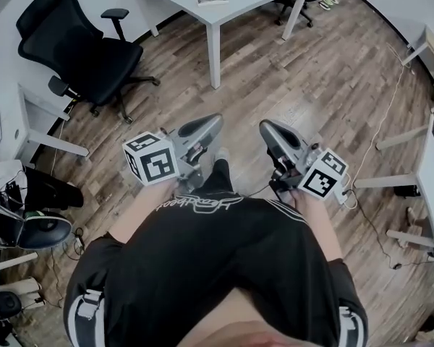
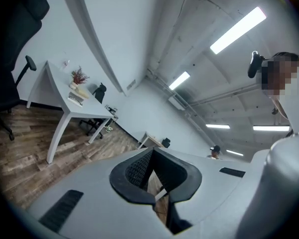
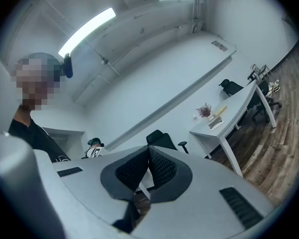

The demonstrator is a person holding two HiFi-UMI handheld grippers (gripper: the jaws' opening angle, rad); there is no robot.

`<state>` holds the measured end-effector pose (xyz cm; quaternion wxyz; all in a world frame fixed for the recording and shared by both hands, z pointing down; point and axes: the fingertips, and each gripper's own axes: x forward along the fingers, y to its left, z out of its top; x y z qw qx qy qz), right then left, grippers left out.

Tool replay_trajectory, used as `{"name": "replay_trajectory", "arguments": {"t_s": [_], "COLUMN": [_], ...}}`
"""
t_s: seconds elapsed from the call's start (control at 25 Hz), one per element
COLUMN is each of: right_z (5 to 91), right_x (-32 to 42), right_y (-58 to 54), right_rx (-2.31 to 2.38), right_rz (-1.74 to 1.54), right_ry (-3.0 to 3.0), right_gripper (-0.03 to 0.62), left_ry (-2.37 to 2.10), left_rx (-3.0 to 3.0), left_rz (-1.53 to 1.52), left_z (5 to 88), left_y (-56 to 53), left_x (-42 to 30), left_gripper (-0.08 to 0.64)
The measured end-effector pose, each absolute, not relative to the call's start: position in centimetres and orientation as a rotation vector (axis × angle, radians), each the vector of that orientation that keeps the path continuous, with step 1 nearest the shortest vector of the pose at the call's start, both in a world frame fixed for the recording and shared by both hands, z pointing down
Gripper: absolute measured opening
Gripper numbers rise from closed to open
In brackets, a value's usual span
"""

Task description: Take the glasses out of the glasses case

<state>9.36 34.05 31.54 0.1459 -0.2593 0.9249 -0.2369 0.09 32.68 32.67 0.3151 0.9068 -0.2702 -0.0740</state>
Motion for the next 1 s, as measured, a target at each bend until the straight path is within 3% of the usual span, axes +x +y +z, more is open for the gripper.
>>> {"name": "replay_trajectory", "arguments": {"t_s": [1.0], "right_z": [31.1], "right_x": [3.8], "right_y": [-0.1], "right_rx": [-0.665], "right_rz": [-0.754], "right_ry": [2.726], "right_gripper": [0.009], "left_ry": [-0.772], "left_rx": [2.413], "left_rz": [-0.093], "left_z": [32.1], "left_y": [-1.2], "left_x": [-3.9], "left_gripper": [0.006]}}
